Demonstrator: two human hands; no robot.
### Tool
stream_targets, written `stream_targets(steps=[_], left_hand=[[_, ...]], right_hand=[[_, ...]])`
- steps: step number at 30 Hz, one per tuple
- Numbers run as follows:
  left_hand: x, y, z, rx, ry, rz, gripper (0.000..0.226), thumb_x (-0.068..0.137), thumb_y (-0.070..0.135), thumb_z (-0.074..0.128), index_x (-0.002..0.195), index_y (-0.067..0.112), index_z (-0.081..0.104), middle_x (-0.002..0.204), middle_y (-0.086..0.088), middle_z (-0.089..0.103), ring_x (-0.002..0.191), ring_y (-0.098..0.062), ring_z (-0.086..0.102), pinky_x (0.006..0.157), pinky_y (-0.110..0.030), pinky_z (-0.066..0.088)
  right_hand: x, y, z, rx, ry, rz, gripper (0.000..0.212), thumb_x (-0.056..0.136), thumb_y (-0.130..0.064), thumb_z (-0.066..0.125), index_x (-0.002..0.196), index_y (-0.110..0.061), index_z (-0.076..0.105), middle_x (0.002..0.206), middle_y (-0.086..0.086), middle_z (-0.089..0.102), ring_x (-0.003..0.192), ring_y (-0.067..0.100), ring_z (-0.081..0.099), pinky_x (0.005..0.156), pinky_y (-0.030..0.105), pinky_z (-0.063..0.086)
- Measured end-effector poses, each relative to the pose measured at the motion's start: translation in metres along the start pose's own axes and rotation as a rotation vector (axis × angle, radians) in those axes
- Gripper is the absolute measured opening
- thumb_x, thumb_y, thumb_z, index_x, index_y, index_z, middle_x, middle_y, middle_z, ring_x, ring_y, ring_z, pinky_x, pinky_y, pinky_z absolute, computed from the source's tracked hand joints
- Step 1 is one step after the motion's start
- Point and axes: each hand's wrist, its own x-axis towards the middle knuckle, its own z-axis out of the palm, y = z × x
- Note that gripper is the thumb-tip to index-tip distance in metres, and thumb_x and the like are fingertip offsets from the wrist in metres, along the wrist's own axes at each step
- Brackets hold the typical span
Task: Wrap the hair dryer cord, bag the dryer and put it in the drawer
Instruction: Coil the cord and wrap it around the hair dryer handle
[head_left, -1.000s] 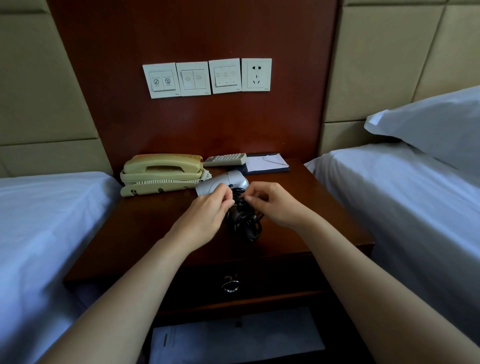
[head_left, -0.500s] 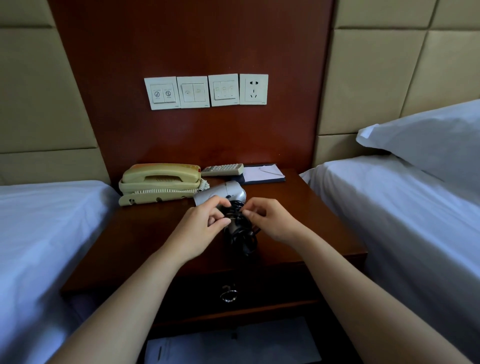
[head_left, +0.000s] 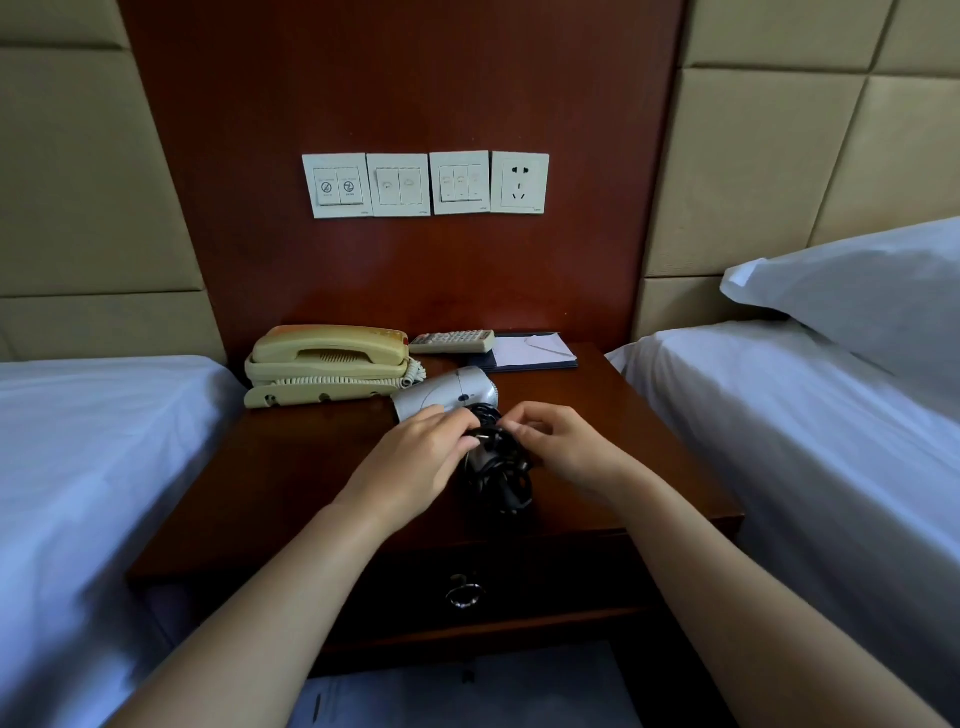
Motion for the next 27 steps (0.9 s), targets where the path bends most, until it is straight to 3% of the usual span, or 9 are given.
stream_targets(steps=[3, 6, 9, 13, 17, 20, 22, 25, 27], left_hand=[[0.001, 0.004, -0.002, -0.074, 0.036, -0.012, 0.035, 0.092, 0.036, 0.042, 0.101, 0.009, 0.064, 0.089, -0.004, 0.064, 0.086, -0.018, 0.059, 0.071, -0.032, 0.048], [0.001, 0.01, 0.001, -0.168, 0.044, -0.042, 0.019, 0.095, 0.022, 0.051, 0.101, 0.01, 0.064, 0.083, 0.009, 0.055, 0.08, -0.003, 0.051, 0.073, -0.016, 0.04], [0.001, 0.011, 0.004, -0.216, 0.053, -0.092, 0.015, 0.094, 0.017, 0.052, 0.1, 0.011, 0.065, 0.079, 0.02, 0.048, 0.078, 0.005, 0.048, 0.072, -0.011, 0.037], [0.003, 0.011, 0.01, -0.328, 0.062, -0.19, 0.01, 0.092, 0.013, 0.056, 0.088, 0.017, 0.064, 0.075, 0.014, 0.054, 0.073, -0.002, 0.052, 0.07, -0.015, 0.039], [0.005, 0.015, 0.012, -0.544, 0.052, -0.339, 0.026, 0.089, 0.006, 0.058, 0.072, 0.027, 0.057, 0.069, 0.008, 0.057, 0.066, -0.001, 0.053, 0.068, -0.015, 0.041], [0.006, 0.014, 0.01, -0.748, -0.026, -0.485, 0.02, 0.09, 0.008, 0.058, 0.074, 0.02, 0.06, 0.069, 0.007, 0.059, 0.062, 0.005, 0.055, 0.066, -0.01, 0.042], [0.005, 0.014, 0.008, -0.867, -0.08, -0.628, 0.016, 0.091, 0.013, 0.059, 0.076, 0.019, 0.061, 0.069, 0.007, 0.06, 0.062, -0.002, 0.051, 0.064, -0.014, 0.041], [0.008, 0.015, 0.006, -0.89, -0.127, -0.72, 0.012, 0.091, 0.017, 0.059, 0.079, 0.018, 0.062, 0.071, 0.005, 0.059, 0.064, -0.007, 0.045, 0.064, -0.017, 0.04], [0.011, 0.016, 0.004, -0.874, -0.132, -0.729, 0.01, 0.091, 0.017, 0.059, 0.082, 0.017, 0.063, 0.071, 0.005, 0.058, 0.064, -0.008, 0.044, 0.064, -0.017, 0.041]], right_hand=[[-0.003, -0.004, -0.008, 0.127, -0.046, 0.056, 0.028, 0.098, -0.009, 0.042, 0.075, -0.014, 0.058, 0.066, -0.003, 0.058, 0.052, -0.003, 0.055, 0.052, 0.01, 0.042], [-0.006, -0.002, -0.013, 0.152, -0.1, 0.106, 0.029, 0.098, -0.01, 0.041, 0.076, -0.014, 0.059, 0.064, -0.006, 0.059, 0.051, -0.002, 0.054, 0.051, 0.01, 0.041], [-0.007, 0.001, -0.013, 0.135, -0.109, 0.12, 0.028, 0.098, -0.011, 0.041, 0.077, -0.013, 0.058, 0.067, -0.004, 0.057, 0.052, -0.002, 0.053, 0.051, 0.01, 0.04], [-0.008, 0.004, -0.013, 0.14, -0.126, 0.127, 0.027, 0.098, -0.01, 0.04, 0.078, -0.012, 0.057, 0.071, -0.001, 0.057, 0.055, 0.001, 0.053, 0.053, 0.012, 0.041], [-0.01, 0.003, -0.012, 0.149, -0.128, 0.123, 0.026, 0.098, -0.007, 0.042, 0.076, -0.01, 0.056, 0.071, 0.001, 0.055, 0.053, 0.0, 0.053, 0.052, 0.011, 0.041], [-0.012, 0.004, -0.012, 0.144, -0.096, 0.113, 0.022, 0.096, -0.006, 0.046, 0.078, -0.01, 0.058, 0.069, -0.001, 0.058, 0.054, 0.001, 0.054, 0.051, 0.011, 0.042], [-0.011, 0.006, -0.013, 0.087, -0.04, 0.094, 0.014, 0.093, -0.007, 0.052, 0.081, -0.011, 0.059, 0.073, 0.0, 0.06, 0.061, 0.006, 0.056, 0.055, 0.013, 0.045], [-0.01, 0.008, -0.016, -0.117, 0.033, 0.089, 0.01, 0.09, -0.017, 0.059, 0.08, -0.016, 0.061, 0.076, 0.002, 0.058, 0.069, 0.012, 0.054, 0.066, 0.022, 0.045], [-0.012, 0.007, -0.017, -0.221, 0.017, 0.106, 0.016, 0.093, -0.024, 0.054, 0.081, -0.018, 0.063, 0.072, 0.002, 0.056, 0.067, 0.012, 0.054, 0.061, 0.021, 0.046]])
